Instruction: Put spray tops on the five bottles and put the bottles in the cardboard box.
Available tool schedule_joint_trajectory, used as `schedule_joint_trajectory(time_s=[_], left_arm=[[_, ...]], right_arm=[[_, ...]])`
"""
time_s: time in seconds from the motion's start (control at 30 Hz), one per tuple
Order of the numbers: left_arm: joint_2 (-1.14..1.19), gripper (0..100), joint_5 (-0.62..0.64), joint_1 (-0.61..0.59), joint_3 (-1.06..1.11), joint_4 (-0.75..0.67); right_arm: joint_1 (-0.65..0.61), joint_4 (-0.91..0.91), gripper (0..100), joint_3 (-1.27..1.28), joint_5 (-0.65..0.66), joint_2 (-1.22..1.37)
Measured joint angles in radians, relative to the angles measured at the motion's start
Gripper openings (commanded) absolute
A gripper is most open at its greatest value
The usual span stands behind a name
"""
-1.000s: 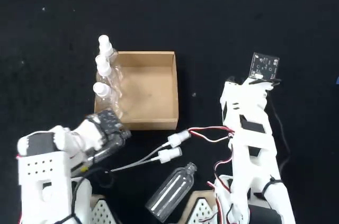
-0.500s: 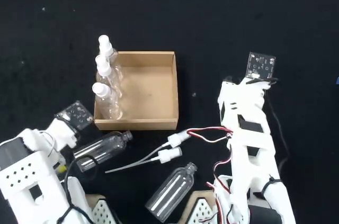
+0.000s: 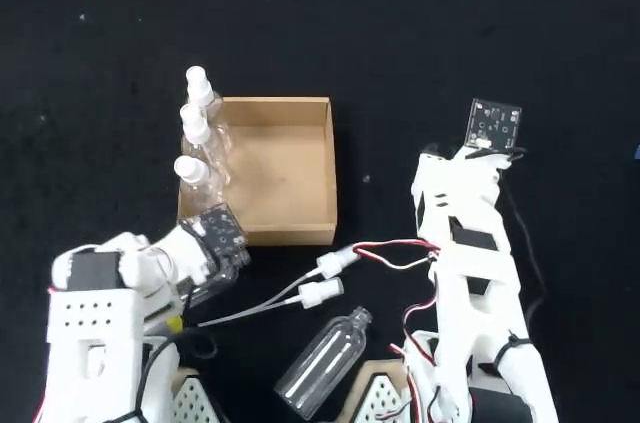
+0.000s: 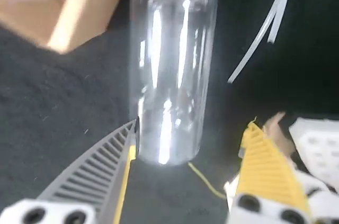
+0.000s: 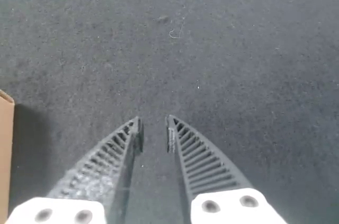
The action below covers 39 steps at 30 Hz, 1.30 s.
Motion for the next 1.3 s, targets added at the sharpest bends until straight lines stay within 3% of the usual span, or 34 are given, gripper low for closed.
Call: schedule_joint_trajectory(time_s=[0.2,0.43,0.67,0.83,1.1,1.3], left_arm=[[0.0,30,0.021,0.023,0.112,-0.114],[0.0,29,0.021,-0.055,0.152,-0.233],[0.0,15,0.021,-0.063,0.169,-0.236],[0.0,5,0.02,-0.063,0.17,-0.19],[0.002,4,0.02,-0.083,-0.028,0.051],[0.002,4,-0.121,-0.247,-0.16,0.178]], right_arm=[[0.0,0.0,5.9,0.0,0.0,0.0],[0.0,0.0,5.9,0.0,0.0,0.0],[0.0,0.0,5.9,0.0,0.0,0.0],[0.0,0.0,5.9,0.0,0.0,0.0],[0.0,0.0,5.9,0.0,0.0,0.0],[0.0,0.0,5.9,0.0,0.0,0.0]])
